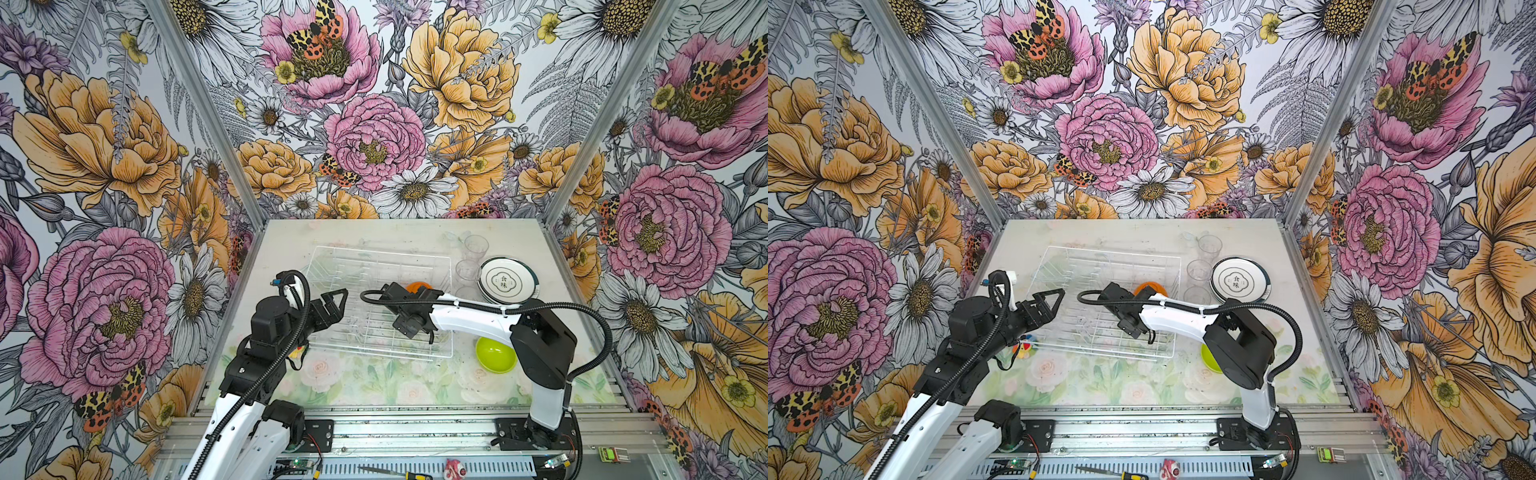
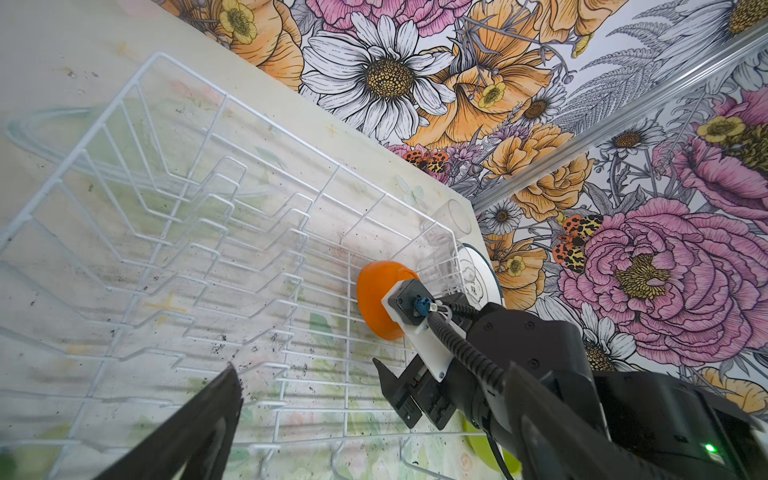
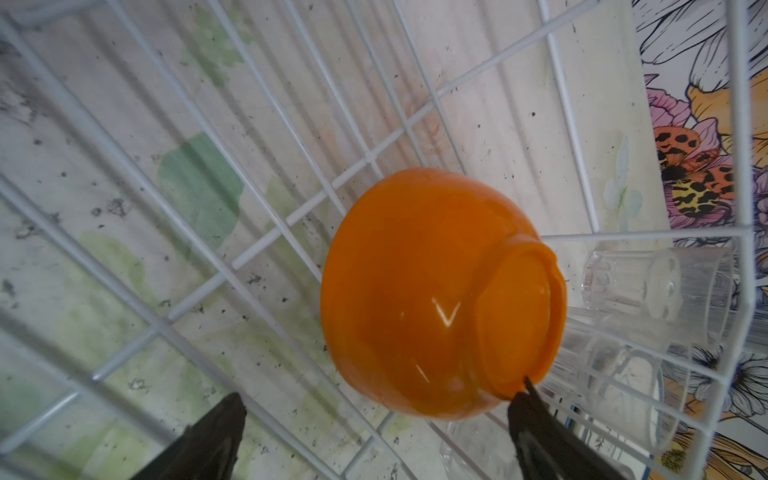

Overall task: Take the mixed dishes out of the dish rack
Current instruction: 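Lower the right gripper around the orange bowl in the rack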

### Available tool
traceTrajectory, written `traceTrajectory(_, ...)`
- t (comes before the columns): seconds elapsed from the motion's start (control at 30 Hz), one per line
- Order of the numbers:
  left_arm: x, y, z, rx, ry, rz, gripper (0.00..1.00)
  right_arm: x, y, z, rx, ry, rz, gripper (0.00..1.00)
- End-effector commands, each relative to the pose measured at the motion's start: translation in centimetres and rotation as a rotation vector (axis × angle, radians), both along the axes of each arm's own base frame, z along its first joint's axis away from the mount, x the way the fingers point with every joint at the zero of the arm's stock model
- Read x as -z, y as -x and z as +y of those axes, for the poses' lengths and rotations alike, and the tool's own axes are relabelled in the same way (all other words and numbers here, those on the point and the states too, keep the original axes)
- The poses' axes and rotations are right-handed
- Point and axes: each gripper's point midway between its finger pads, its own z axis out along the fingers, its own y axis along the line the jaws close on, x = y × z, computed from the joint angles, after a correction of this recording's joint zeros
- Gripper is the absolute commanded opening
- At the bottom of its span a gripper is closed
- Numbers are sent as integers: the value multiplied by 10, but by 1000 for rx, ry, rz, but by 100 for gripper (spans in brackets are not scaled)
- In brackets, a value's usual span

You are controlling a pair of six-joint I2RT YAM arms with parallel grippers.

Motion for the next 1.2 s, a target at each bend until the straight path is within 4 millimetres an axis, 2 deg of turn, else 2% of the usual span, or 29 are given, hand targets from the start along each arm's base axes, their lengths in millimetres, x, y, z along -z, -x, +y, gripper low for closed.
traceTrajectory(0.0, 4, 1, -2, 22, -2, -7, 99, -15, -18, 2, 18, 31, -86, 99)
traceTrajectory(0.27, 15, -3, 0, 21, -7, 15, 99, -8, -34, -5, 41, 104, -119, 99)
traceTrajectory(0.63, 17, -7, 0, 27, 12, 26, 98, 13, -40, -11, 54, 89, -45, 99)
traceTrajectory(1.17, 20, -10, 1, 21, 16, 30, 99, -30, -76, -41, 194, 167, -251, 99)
